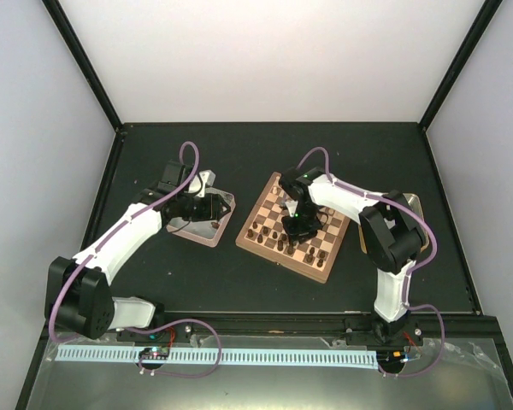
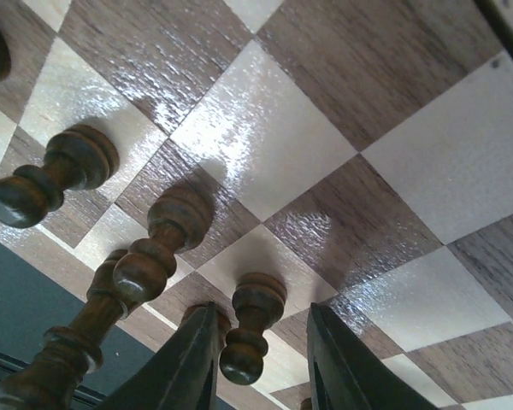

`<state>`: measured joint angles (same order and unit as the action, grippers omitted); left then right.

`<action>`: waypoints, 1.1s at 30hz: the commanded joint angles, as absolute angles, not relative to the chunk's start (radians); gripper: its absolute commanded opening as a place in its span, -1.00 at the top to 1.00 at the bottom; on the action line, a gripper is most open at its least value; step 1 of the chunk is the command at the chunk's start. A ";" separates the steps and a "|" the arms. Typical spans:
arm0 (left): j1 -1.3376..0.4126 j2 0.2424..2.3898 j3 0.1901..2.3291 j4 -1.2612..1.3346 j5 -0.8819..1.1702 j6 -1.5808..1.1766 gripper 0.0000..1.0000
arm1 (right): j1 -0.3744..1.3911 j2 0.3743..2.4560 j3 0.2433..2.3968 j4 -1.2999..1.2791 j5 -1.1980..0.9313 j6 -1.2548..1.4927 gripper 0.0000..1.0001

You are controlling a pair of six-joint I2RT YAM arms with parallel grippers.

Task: Set up the chess pieces on the board
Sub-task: Place the chess piece on the chessboard, then pick up the chess piece from the storage box.

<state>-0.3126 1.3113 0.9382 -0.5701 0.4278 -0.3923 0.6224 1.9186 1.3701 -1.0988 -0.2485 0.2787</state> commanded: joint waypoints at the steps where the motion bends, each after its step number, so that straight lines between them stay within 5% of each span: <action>1: -0.302 1.325 0.938 -0.559 0.439 -0.373 -0.11 | 0.626 1.886 1.378 -1.093 -0.220 0.297 0.35; 16: -0.264 1.412 0.967 -0.581 0.148 -0.524 -0.05 | 0.627 1.586 1.330 -0.936 -0.077 0.504 0.20; 33: -0.256 1.847 1.228 -0.608 0.185 -0.529 0.20 | 0.626 1.488 1.224 -0.853 -0.077 0.541 0.21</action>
